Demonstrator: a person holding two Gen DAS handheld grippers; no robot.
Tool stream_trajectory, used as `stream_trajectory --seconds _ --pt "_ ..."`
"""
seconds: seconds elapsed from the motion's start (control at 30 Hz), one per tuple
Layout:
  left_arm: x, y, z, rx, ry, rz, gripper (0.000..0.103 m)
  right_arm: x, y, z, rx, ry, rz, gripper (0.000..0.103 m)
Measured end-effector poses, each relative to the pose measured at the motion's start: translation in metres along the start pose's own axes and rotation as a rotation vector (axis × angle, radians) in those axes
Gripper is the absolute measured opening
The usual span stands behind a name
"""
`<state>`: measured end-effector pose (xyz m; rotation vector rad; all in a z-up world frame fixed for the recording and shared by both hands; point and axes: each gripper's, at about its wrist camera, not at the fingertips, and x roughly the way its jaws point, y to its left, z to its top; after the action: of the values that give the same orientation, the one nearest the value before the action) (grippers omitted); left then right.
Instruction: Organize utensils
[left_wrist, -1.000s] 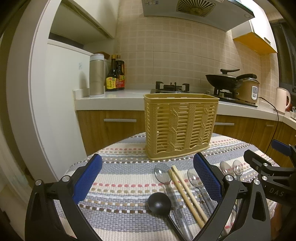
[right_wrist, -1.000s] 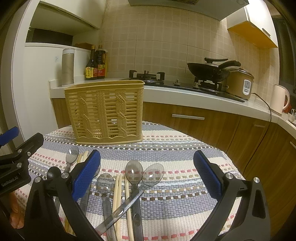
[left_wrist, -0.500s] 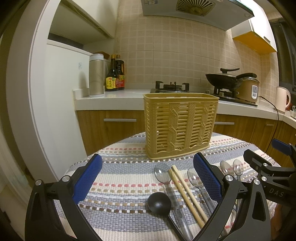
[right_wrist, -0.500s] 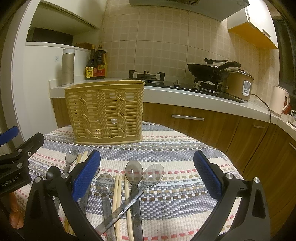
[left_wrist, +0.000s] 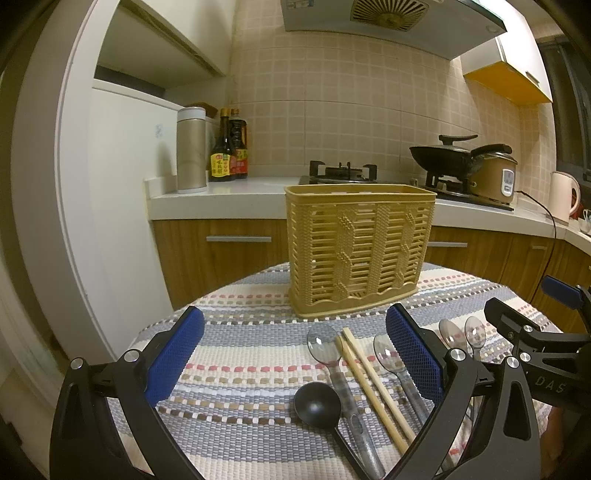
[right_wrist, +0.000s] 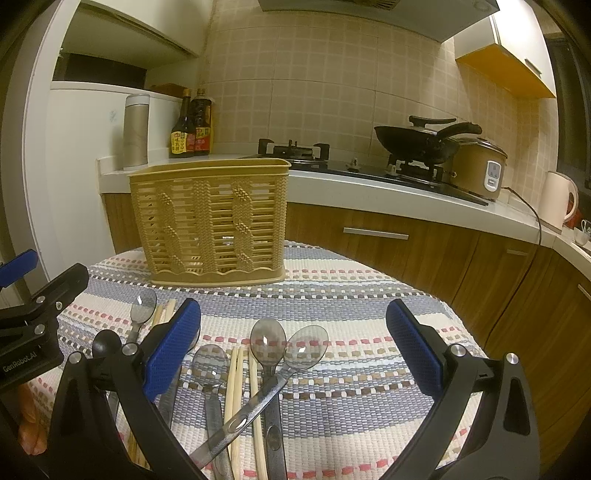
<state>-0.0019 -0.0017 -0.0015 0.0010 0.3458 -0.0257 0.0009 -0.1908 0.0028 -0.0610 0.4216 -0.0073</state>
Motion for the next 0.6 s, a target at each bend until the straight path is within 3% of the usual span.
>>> stream_trajectory --seconds 0.6 --pt "-0.0006 -0.0011 0.0003 0.002 0.003 -0.005 0.096 0.0007 0.0013 -0.0013 -0.002 0.003 0.004 0.096"
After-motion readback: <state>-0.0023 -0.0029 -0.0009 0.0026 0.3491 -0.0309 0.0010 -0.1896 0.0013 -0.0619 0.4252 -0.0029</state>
